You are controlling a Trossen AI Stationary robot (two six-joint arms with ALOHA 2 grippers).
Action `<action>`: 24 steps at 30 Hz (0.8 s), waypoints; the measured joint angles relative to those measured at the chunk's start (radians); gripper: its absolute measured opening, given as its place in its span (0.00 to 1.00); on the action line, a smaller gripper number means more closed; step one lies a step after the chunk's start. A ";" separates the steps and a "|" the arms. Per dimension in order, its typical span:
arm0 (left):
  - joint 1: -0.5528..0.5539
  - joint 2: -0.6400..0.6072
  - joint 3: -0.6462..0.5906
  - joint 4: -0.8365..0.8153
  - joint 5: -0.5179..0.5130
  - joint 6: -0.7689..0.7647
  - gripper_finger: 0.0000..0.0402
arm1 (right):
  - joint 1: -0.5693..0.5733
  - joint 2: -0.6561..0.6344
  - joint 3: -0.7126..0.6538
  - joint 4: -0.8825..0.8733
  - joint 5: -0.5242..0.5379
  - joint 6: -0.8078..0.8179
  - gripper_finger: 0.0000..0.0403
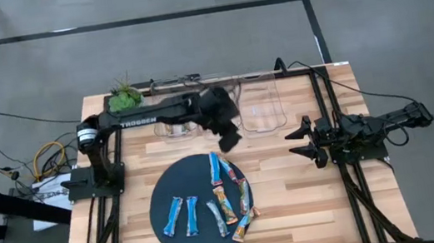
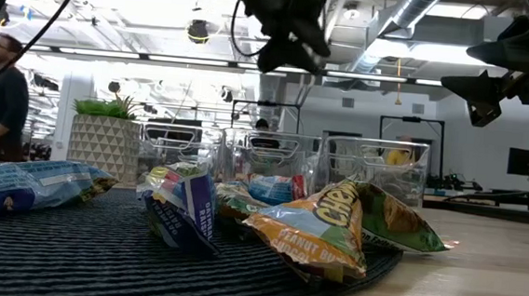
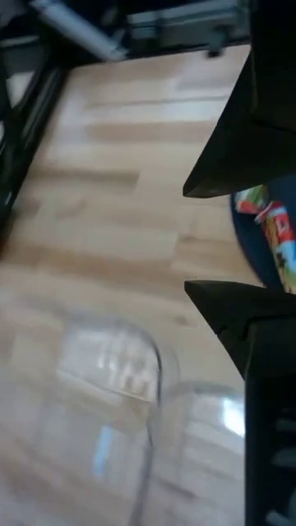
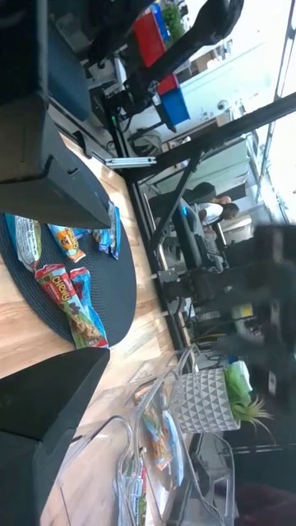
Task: Pick and place Granola Bars by type
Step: Put the red granola bar into the center transparent bin
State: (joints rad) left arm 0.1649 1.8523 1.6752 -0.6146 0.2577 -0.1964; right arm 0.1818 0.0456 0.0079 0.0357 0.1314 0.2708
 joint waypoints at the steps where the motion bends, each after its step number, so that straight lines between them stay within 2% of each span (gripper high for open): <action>1: -0.018 0.000 0.000 -0.004 0.000 0.035 0.42 | 0.000 0.000 0.000 0.000 0.000 0.000 0.60; 4: -0.071 0.000 0.000 -0.040 0.000 0.170 0.42 | 0.000 0.000 0.000 0.000 0.000 0.000 0.60; 8: -0.133 0.000 0.000 -0.117 -0.012 0.434 0.42 | 0.000 0.000 0.000 0.000 0.000 0.000 0.60; 12: -0.182 0.000 0.000 -0.189 -0.067 0.737 0.42 | 0.000 0.000 0.000 0.000 0.000 0.000 0.60; 15: -0.209 0.000 -0.004 -0.214 -0.146 0.933 0.42 | 0.000 0.000 0.000 0.000 0.000 0.000 0.60; 21: -0.243 0.002 -0.046 -0.211 -0.354 1.122 0.42 | 0.000 0.000 0.000 0.000 0.000 0.000 0.60; 24: -0.248 0.040 -0.047 -0.208 -0.389 1.166 0.42 | 0.000 0.000 0.000 0.000 0.000 0.000 0.60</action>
State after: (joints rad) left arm -0.0833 1.8919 1.6279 -0.8223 -0.1310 0.9698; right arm 0.1818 0.0460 0.0078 0.0357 0.1310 0.2710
